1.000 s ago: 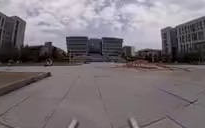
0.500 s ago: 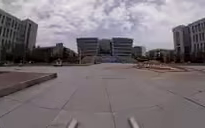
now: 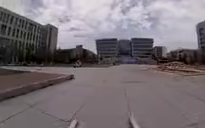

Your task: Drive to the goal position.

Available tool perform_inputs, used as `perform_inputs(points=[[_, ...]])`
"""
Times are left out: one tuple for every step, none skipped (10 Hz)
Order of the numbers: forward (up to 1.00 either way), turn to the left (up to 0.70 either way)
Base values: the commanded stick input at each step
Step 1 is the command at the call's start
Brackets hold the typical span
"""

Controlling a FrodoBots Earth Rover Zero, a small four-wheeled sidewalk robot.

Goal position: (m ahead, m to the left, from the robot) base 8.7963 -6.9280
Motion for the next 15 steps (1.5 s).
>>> perform_inputs(points=[[0.70,0.00],[0.70,0.00],[0.70,0.00],[0.70,0.00],[0.70,0.00],[0.70,0.00],[0.70,0.00],[0.70,-0.05],[0.70,-0.24],[0.70,-0.35],[0.70,-0.35],[0.70,-0.35],[0.70,-0.35],[0.70,-0.34],[0.70,-0.12]])
